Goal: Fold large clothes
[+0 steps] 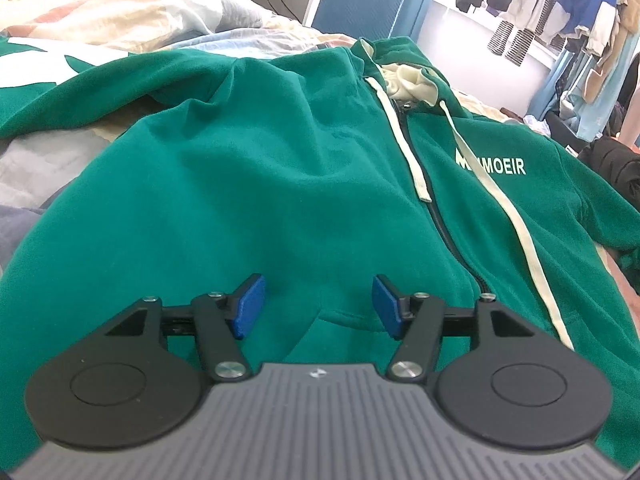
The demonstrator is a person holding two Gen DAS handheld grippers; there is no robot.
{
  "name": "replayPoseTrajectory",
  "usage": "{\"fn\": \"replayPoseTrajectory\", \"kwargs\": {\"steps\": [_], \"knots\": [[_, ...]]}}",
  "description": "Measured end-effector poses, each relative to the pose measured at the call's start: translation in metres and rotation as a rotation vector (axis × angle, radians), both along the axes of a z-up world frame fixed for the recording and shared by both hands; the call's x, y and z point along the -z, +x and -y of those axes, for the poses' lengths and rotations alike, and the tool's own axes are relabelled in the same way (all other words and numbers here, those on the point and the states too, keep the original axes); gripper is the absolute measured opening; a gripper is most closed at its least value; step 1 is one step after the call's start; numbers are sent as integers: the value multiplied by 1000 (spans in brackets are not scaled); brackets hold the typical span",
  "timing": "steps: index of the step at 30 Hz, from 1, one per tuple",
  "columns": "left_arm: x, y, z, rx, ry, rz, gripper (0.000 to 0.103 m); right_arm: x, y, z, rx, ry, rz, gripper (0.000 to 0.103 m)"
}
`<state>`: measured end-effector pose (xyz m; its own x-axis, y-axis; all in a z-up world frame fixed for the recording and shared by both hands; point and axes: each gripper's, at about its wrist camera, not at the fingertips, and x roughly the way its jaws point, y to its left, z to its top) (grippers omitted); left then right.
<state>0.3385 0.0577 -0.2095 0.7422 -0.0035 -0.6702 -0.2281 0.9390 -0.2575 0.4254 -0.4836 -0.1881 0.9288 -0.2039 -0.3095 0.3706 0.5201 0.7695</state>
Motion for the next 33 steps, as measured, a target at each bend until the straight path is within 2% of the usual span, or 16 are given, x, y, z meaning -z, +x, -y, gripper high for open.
{"fn": "replayPoseTrajectory", "kwargs": {"steps": [2, 5, 9, 12, 13, 14, 15, 16, 18, 22, 27, 29, 30, 31, 32, 33], "knots": [[0, 1, -1, -6, -2, 2, 65, -16, -3, 11, -6, -36, -28, 11], [-1, 0, 1, -6, 10, 1, 65, -38, -8, 13, -55, -136, -79, 10], [-2, -3, 5, -6, 35, -1, 65, -34, -6, 4, -186, -187, -191, 13], [-3, -6, 5, -11, 46, 1, 65, -28, -11, -18, -214, -223, -223, 14], [-4, -7, 5, -16, 47, 2, 65, -27, -15, -27, -232, -232, -203, 18], [-4, -8, 4, -19, 46, 2, 65, -28, -19, -35, -260, -256, -183, 40], [-4, -9, 4, -20, 46, 2, 65, -30, -20, -42, -276, -291, -168, 77], [-5, -10, 4, -21, 48, 2, 65, -31, -21, -54, -293, -344, -145, 88], [-4, -10, 4, -25, 58, -1, 65, -33, -14, -76, -344, -460, -145, 87], [-2, -8, 3, -29, 57, -6, 65, -34, 13, -106, -326, -690, -280, 87], [0, -6, 3, -28, 60, -6, 65, -13, 40, -108, -265, -820, -445, 86], [0, -5, 3, -28, 60, -5, 65, -11, 46, -104, -262, -838, -436, 80], [0, -5, 3, -28, 58, -6, 65, -12, 49, -103, -272, -849, -435, 71], [1, -4, 3, -29, 55, -5, 65, -14, 51, -104, -288, -860, -441, 61], [1, -4, 3, -30, 51, -5, 65, -16, 53, -104, -305, -873, -463, 33], [1, -3, 2, -31, 46, -5, 65, -18, 56, -105, -312, -882, -485, 24]]}}
